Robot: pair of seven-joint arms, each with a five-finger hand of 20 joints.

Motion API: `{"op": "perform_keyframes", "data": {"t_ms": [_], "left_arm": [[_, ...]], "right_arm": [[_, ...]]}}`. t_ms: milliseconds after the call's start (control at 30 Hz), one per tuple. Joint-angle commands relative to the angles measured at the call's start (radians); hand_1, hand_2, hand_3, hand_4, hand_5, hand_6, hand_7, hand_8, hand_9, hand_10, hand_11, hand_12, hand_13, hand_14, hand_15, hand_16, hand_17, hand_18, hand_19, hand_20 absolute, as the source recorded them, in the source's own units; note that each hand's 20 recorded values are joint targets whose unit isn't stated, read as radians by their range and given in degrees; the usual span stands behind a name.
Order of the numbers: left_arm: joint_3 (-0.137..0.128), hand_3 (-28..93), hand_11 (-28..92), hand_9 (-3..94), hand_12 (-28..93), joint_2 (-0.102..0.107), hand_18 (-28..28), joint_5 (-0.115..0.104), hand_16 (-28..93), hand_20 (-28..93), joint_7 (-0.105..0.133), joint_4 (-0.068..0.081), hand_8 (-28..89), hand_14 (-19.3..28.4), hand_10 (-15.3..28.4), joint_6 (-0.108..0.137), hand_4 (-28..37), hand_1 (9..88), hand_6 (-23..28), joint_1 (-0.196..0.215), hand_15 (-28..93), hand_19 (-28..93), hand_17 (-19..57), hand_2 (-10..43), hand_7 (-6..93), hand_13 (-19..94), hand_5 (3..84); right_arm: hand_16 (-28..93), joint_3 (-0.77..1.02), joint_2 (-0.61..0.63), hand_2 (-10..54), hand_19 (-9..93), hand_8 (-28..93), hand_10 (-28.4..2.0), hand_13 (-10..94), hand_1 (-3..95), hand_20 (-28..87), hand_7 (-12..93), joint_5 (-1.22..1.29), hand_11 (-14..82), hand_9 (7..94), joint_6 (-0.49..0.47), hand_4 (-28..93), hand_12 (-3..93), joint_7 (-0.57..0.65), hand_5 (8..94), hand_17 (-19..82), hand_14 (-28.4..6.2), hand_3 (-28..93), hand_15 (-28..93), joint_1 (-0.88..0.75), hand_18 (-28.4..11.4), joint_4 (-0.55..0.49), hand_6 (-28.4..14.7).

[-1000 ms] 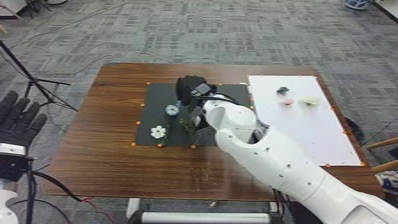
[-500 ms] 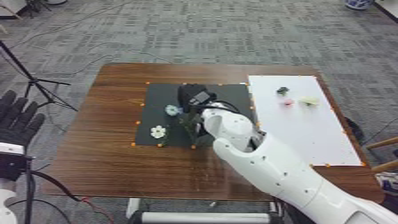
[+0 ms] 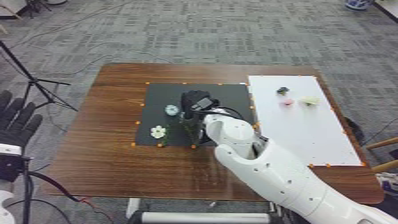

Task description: Arrange flowers

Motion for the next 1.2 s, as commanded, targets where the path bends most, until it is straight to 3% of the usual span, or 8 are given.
{"op": "perform_keyframes", "data": {"t_ms": [33,300,467,667,867,967,1067,1200], "left_arm": [[-0.012,63,10,29.8,11,-0.007,8.7,-0.014,-2,9,0.003,-0.012,-7,12.1,12.1,0.01,-28.3,22.4,6.5,0.022,18,17,-4.5,19.4,6.5,19,34.0],[-0.013,64,9,29.7,11,-0.011,8.7,-0.007,-2,9,-0.008,-0.01,-7,12.1,12.2,0.006,-28.3,22.1,6.9,0.017,18,17,-4.5,18.7,6.4,19,33.8],[-0.014,65,9,29.6,11,-0.016,8.7,0.0,-2,9,-0.015,-0.008,-7,12.0,12.3,-0.003,-28.3,22.1,6.9,0.013,17,17,-4.5,18.5,6.5,19,33.8],[-0.033,64,9,29.6,11,-0.028,8.7,-0.001,-2,9,0.001,-0.017,-7,11.9,12.2,-0.004,-28.3,22.4,7.0,0.032,17,16,-4.4,18.5,6.5,19,33.9],[-0.065,64,9,29.6,11,-0.048,8.8,-0.01,-2,9,0.023,-0.031,-7,12.0,12.2,0.0,-28.3,22.4,7.0,0.076,17,16,-4.5,18.6,6.5,19,34.1],[-0.06,64,9,29.6,11,-0.044,8.9,-0.006,-2,9,0.016,-0.03,-7,12.0,12.3,-0.011,-28.3,22.3,7.0,0.073,17,17,-4.6,18.7,6.6,19,34.2],[-0.059,65,9,29.6,11,-0.032,8.9,-0.006,-2,9,0.033,-0.028,-7,12.0,12.3,-0.025,-28.3,22.0,7.1,0.076,17,17,-4.6,18.7,6.6,19,34.3],[-0.077,68,9,29.4,12,-0.039,9.0,-0.006,-2,9,0.05,-0.033,-7,12.0,12.3,-0.036,-28.3,20.4,7.2,0.101,17,17,-4.6,18.0,6.5,19,34.3]], "right_arm": [[36,0.016,0.009,-9.5,76,-14,-13.2,67,53.8,34,20,-0.012,15.5,64.8,-0.006,-28,16.5,0.016,64.2,30,-6.5,68,59,-0.007,-23.4,-0.01,-0.8],[34,0.084,0.013,-9.5,76,-13,-14.2,66,52.2,33,19,0.028,13.7,61.7,-0.003,-28,15.4,0.025,62.4,30,-7.5,70,60,-0.048,-23.7,-0.082,-1.7],[25,0.27,0.004,-9.5,77,-12,-16.4,62,45.4,33,16,0.15,11.4,56.0,-0.133,-28,15.5,0.056,57.9,28,-11.1,74,64,-0.106,-24.6,-0.189,-3.8],[22,0.357,0.079,-9.5,76,-11,-18.7,59,41.9,32,13,0.087,10.1,53.0,-0.026,-28,15.2,0.112,54.4,27,-13.5,73,64,-0.099,-25.3,-0.195,-5.8],[21,0.447,0.079,-9.5,77,-11,-17.9,60,46.1,31,13,-0.037,9.9,53.0,-0.103,-28,14.7,0.207,55.0,27,-13.4,75,65,-0.064,-25.3,-0.144,-5.7],[21,0.492,0.121,-9.5,77,-11,-17.7,60,46.8,31,13,-0.022,9.6,52.7,-0.117,-28,14.5,0.198,54.9,27,-13.3,76,65,-0.077,-25.5,-0.138,-5.7],[21,0.542,0.176,-9.5,77,-11,-17.2,60,46.9,31,13,-0.002,9.4,52.4,-0.136,-28,14.4,0.163,54.6,27,-13.2,75,65,-0.114,-25.3,-0.145,-5.6],[21,0.543,0.244,-9.5,77,-11,-16.0,59,45.3,32,12,-0.03,9.6,52.5,-0.169,-28,14.4,0.16,54.5,26,-13.1,75,65,-0.163,-25.3,-0.165,-5.1]]}}
